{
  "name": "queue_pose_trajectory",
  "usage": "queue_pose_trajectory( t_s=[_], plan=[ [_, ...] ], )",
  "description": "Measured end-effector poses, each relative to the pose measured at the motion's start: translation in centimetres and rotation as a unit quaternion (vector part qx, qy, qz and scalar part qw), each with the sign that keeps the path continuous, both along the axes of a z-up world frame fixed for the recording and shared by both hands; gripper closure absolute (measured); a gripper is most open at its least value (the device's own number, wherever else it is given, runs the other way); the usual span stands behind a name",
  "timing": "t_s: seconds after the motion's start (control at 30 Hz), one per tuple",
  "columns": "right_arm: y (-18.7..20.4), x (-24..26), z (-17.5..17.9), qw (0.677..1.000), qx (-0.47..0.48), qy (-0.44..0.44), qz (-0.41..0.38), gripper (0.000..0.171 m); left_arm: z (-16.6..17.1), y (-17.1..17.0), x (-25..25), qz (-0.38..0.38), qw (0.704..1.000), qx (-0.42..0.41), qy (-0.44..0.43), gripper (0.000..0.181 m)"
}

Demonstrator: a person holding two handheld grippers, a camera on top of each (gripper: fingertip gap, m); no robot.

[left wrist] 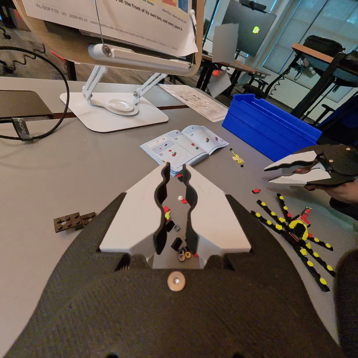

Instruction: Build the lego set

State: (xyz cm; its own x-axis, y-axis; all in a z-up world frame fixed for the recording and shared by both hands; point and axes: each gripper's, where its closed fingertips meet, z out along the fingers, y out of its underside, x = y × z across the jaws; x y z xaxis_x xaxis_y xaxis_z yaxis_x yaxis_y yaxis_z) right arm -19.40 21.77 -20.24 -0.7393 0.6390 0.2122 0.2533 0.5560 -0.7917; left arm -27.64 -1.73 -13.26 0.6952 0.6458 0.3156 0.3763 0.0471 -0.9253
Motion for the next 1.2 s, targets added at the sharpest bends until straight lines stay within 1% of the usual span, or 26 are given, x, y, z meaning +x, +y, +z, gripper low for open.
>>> queue_pose_trajectory(
  t_s=[0.27,0.33,0.4,0.47,0.5,0.57,0.63,0.67,0.77,0.83,0.87,1.03,1.07,1.13,1.2],
  plan=[
    [0.0,0.0,0.0,1.000,0.001,0.001,0.001,0.146,-0.3,0.5,0.2,-0.009,1.000,-0.012,-0.002,0.174],
    [0.0,0.0,0.1,1.000,0.001,0.002,0.001,0.147,-0.4,1.0,0.6,-0.027,0.999,-0.020,0.001,0.177],
    [0.0,0.0,0.1,1.000,0.002,0.003,0.001,0.147,-0.4,2.5,2.2,-0.085,0.996,-0.028,0.001,0.178],
    [0.0,0.0,0.0,1.000,0.003,0.003,0.000,0.146,-0.9,4.8,5.0,-0.179,0.983,-0.046,-0.026,0.174],
    [0.1,0.0,0.0,1.000,0.003,0.002,0.000,0.146,-1.9,5.6,6.5,-0.215,0.973,-0.075,-0.044,0.170],
    [0.2,-0.1,0.0,1.000,0.005,0.003,-0.002,0.147,-4.8,6.1,8.2,-0.243,0.952,-0.174,-0.062,0.168],
    [0.4,-0.2,0.0,1.000,0.004,0.004,-0.005,0.147,-7.2,6.0,9.1,-0.245,0.933,-0.255,-0.062,0.168],
    [0.4,-0.2,0.0,1.000,0.004,0.003,-0.006,0.147,-7.9,6.2,9.6,-0.252,0.927,-0.271,-0.064,0.168],
    [0.4,-0.3,-0.2,1.000,0.002,0.000,-0.006,0.147,-8.8,6.8,9.9,-0.258,0.921,-0.285,-0.062,0.167],
    [0.2,-0.2,-0.4,1.000,0.003,-0.002,-0.004,0.148,-9.8,6.4,9.5,-0.251,0.917,-0.303,-0.071,0.170],
    [0.2,-0.2,-0.4,1.000,0.004,-0.001,-0.002,0.148,-10.0,6.3,9.2,-0.244,0.917,-0.308,-0.071,0.174],
    [-0.1,-0.1,-0.2,1.000,0.003,0.003,0.001,0.149,-10.3,6.1,8.8,-0.231,0.916,-0.321,-0.071,0.175],
    [-0.1,-0.1,-0.2,1.000,0.002,0.004,0.001,0.149,-10.3,6.2,8.9,-0.233,0.916,-0.318,-0.071,0.179],
    [-0.1,-0.1,0.1,1.000,0.001,0.007,0.001,0.149,-10.2,6.3,8.9,-0.234,0.917,-0.315,-0.076,0.179],
    [-0.2,-0.1,0.6,1.000,-0.005,0.015,0.002,0.150,-9.6,6.8,9.2,-0.239,0.925,-0.284,-0.087,0.179]
  ],
)
